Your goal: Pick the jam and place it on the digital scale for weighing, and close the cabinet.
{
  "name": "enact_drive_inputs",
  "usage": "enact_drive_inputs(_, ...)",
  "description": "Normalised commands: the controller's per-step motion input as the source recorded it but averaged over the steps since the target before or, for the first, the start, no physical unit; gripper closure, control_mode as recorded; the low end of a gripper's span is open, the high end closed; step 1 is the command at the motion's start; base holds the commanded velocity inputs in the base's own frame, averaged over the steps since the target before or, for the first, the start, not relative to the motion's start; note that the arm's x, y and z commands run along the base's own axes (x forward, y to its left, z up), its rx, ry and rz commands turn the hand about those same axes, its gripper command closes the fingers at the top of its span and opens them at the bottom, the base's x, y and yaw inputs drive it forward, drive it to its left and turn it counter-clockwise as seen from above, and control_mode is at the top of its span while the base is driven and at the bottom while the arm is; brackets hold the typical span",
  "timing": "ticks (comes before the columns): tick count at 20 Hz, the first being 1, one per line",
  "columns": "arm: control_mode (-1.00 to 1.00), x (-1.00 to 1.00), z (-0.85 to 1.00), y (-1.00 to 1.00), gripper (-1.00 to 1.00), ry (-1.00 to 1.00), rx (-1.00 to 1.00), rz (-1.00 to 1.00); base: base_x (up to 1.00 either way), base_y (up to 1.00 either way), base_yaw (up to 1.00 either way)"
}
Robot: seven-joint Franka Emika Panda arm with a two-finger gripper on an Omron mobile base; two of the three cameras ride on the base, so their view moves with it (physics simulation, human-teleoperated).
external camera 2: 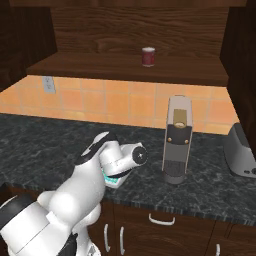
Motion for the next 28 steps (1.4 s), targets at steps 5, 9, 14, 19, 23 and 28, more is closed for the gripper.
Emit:
enact_drive_inputs(5, -1.0, 0.19, -0.29, -0.01, 1.0, 0.0, 0.0, 0.0, 0.0, 0.0, 0.0)
enact_drive_inputs(9, -1.0, 0.27, -0.22, 0.0, 1.0, 0.0, 0.0, 0.0, 0.0, 0.0, 0.0)
enact_drive_inputs(14, -1.0, 0.04, -0.18, 0.05, 1.0, 0.0, -0.01, 0.0, 0.0, 0.0, 0.0)
enact_drive_inputs(19, -1.0, -0.03, -0.18, 0.14, -1.0, 0.0, -0.02, 0.0, 0.0, 0.0, 0.0)
enact_drive_inputs(23, -1.0, -0.09, -0.01, 0.01, -1.0, 0.0, 0.0, 0.0, 0.0, 0.0, 0.0)
enact_drive_inputs(28, -1.0, -0.14, 0.0, 0.0, -1.0, 0.0, 0.0, 0.0, 0.0, 0.0, 0.0)
